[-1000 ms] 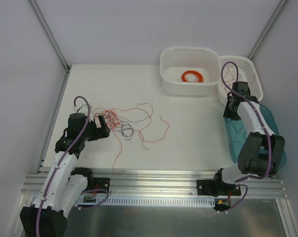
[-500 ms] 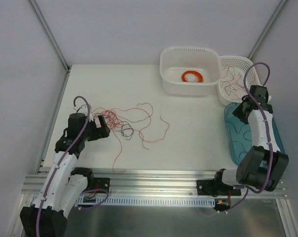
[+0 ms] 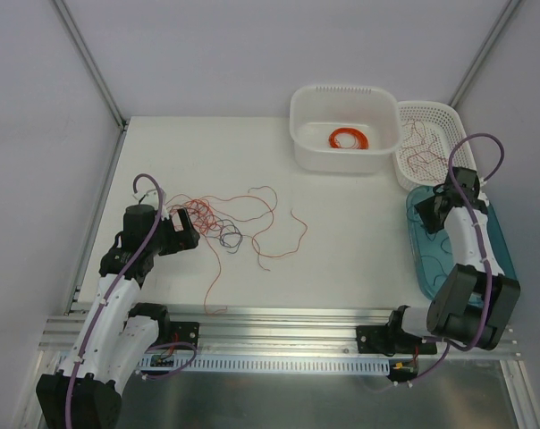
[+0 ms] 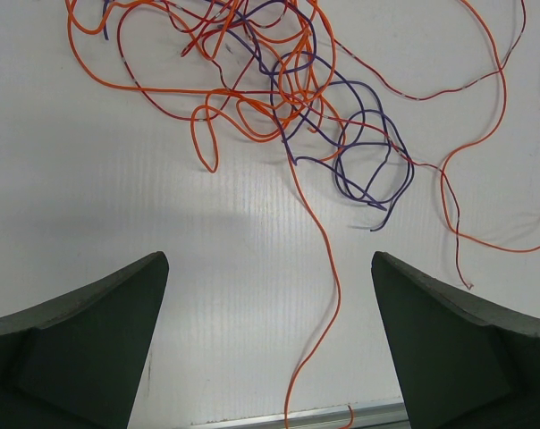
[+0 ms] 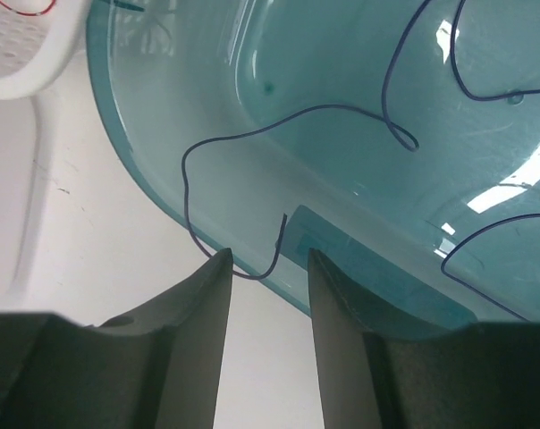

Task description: Untangle the cables

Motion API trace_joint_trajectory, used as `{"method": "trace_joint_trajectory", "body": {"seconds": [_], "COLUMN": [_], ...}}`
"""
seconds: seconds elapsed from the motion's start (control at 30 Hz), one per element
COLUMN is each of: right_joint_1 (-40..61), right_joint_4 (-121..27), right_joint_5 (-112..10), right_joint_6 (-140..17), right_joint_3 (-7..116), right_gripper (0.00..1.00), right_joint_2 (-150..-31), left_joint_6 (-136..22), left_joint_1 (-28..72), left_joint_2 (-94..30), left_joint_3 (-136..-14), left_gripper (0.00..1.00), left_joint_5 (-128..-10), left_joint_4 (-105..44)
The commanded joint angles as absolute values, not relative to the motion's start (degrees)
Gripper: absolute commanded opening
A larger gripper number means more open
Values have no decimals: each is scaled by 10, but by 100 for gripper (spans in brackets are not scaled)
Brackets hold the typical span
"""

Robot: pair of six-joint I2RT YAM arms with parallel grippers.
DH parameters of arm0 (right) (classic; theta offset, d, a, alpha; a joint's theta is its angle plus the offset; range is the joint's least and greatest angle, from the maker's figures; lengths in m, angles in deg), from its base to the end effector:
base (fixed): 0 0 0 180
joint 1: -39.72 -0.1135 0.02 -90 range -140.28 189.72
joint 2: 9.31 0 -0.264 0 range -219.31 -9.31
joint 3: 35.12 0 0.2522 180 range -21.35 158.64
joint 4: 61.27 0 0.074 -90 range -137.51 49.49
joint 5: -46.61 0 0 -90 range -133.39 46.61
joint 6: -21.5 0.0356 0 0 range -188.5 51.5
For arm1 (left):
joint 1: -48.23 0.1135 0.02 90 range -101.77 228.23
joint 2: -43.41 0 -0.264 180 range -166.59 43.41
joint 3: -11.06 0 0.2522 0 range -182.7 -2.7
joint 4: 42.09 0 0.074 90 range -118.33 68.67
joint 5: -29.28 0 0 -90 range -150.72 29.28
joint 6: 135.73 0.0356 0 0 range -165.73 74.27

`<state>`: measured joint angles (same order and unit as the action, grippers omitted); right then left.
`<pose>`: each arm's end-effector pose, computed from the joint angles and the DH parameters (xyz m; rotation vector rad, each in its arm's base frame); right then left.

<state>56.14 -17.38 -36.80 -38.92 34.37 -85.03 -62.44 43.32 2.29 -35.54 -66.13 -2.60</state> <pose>0.2633 -0.0819 0.2580 0.9993 2.2239 -0.0381 0.1620 -0.0173 0.2500 -0.1695 2.1722 -0.3182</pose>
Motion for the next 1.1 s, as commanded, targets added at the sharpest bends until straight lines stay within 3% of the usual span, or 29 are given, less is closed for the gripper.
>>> {"method": "trace_joint_trajectory", "body": {"seconds": [0.0,0.27,0.4,0.53,0.63,1.07], "right_joint_1": [566,570,574,581,587,694], "right_joint_4": [-194,-209,-219,-215,-199,-138], "right_joint_5": [-366,-362,-362,-359,-353,-321], "right_joint_6": [-331,-312,-304,-307,-318,-422], "right_joint_3": [335,313,307,313,329,398], "right_gripper": [43,43,38,13,1,1], "right_joint_2": [-857,-874,-878,-870,-859,-809], "left_joint_6": [-627,-628,-629,-628,-628,-627], "left_joint_1": [432,432,432,433,433,433], "left_joint_2": [27,25,24,22,23,25], "left_joint_3": [-349,-350,-350,-350,-349,-350], "left_gripper": [99,99,99,99,99,99], "left_joint_5": [-650,-649,-649,-649,-649,-650], "left_joint_4": [-37,-37,-37,-37,-37,-37]}}
